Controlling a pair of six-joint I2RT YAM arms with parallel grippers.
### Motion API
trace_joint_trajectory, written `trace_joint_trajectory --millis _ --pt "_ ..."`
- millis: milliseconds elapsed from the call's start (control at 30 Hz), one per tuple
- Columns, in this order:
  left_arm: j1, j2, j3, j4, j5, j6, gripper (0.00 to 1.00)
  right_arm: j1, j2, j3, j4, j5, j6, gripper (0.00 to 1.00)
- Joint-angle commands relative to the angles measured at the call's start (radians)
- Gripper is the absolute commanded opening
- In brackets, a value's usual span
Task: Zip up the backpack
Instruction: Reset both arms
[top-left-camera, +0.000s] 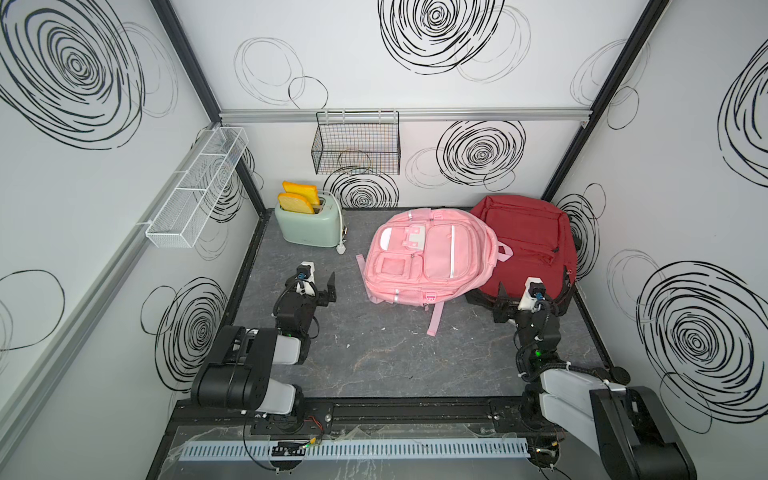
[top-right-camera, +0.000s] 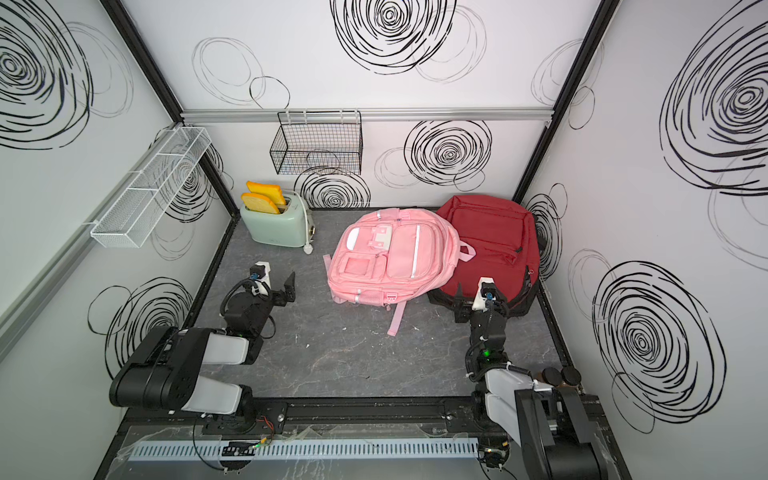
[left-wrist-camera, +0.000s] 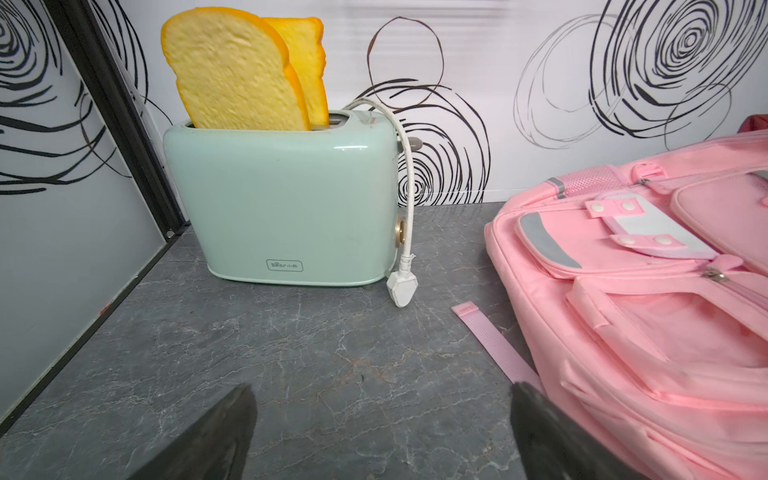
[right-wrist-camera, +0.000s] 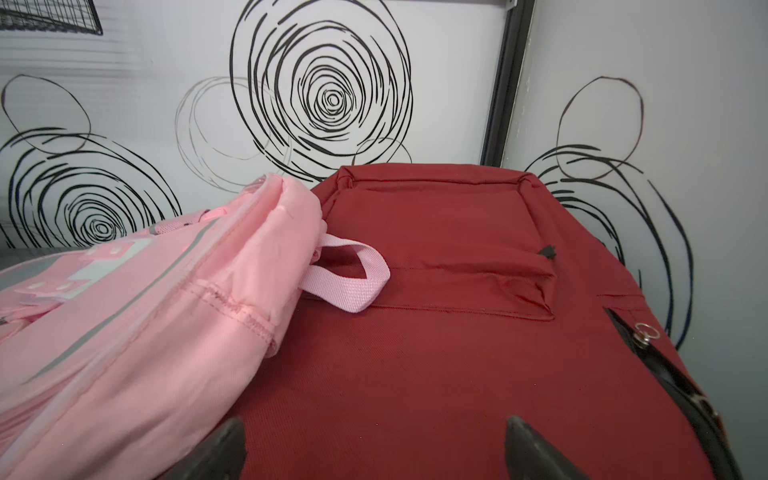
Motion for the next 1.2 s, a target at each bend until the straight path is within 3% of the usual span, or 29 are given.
trace_joint_trajectory --millis 0,200,300,367,433,1167 --pt "-0.007 0.003 0.017 0.039 -0.021 0.014 0.98 -0.01 0.095 0.049 0.159 0.003 -0.044 0.99" --pt "-0.012 0.001 0.013 0.043 -0.031 0.014 0.98 -0.052 0.397 0.093 0.398 -0.046 -0.024 0.99" --pt "-0.013 0.001 0.012 0.044 -0.035 0.015 0.98 -0.055 0.34 0.156 0.185 -0.043 -0.017 0.99" --pt "-0.013 0.001 0.013 0.044 -0.034 0.014 0.98 -0.06 0.38 0.161 0.237 -0.046 -0.011 0.99" --pt "-0.013 0.0 0.013 0.044 -0.034 0.014 0.98 -0.069 0.355 0.185 0.146 -0.064 -0.01 0.99" --pt "-0.009 -0.001 0.015 0.04 -0.03 0.012 0.98 -0.088 0.359 0.186 0.153 -0.104 -0.004 0.99"
